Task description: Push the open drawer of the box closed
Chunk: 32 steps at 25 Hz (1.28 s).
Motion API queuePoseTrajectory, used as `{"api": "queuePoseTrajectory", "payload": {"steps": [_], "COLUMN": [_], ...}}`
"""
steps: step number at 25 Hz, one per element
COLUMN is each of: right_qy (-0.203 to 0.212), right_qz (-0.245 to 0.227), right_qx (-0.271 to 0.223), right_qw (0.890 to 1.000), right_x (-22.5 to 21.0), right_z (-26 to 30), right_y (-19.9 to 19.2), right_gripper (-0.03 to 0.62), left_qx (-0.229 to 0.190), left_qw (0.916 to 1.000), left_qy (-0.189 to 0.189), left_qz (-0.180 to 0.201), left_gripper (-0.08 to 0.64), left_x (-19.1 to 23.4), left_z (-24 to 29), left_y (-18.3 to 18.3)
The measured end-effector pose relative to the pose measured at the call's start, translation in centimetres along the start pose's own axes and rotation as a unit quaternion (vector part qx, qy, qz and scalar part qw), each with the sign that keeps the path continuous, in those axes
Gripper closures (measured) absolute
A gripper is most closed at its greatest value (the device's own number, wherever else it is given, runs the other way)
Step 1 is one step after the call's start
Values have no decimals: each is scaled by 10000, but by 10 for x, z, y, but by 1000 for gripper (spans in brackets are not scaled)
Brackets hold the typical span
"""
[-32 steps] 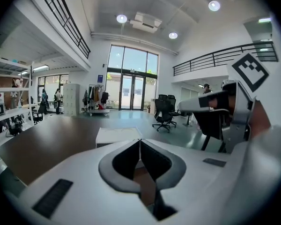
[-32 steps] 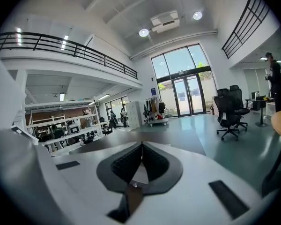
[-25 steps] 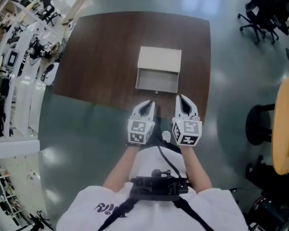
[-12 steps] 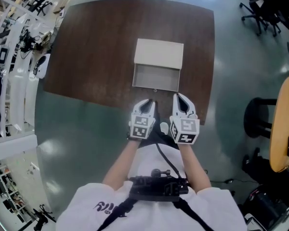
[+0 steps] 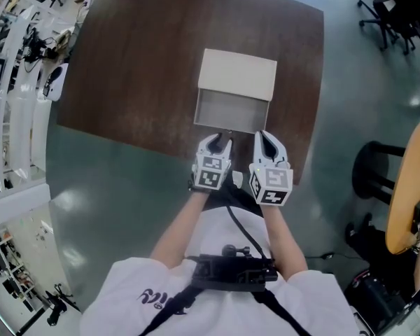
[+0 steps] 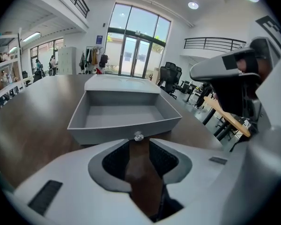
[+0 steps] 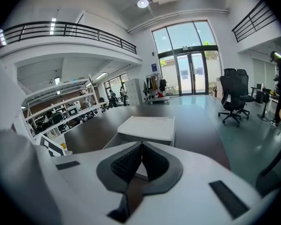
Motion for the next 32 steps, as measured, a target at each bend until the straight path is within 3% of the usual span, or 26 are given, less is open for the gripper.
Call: {"api": "queuePoseTrajectory", "payload": {"steps": [12, 23, 32], "right_qy": [-242, -370, -368], "right_qz": [75, 220, 315], "right_qx": [108, 39, -1], "right_qw": [9996, 9991, 9988], "right_x": [-12, -26, -26], "right_z": [9, 4, 11], "right_y": [-1, 2, 13], "right_gripper": [588, 588, 588], "left_qx": [363, 412, 470], "left_qw": [9993, 9987, 9972], "left_qy": [11, 171, 127], "left_qz": [-120, -243, -564], "left_gripper": [479, 491, 492], "left_x": [8, 3, 8], "left_z": [29, 24, 25], "left_y": [2, 13, 25]}}
Point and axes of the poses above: the fingertips, and each gripper's own axes: z forward along the fingers, x to its left, y out of its top, the point moved 5 cm from there along -z, backward along the fingers, and after that the axes turned 5 degrees about -x, right-handed, at the moved point
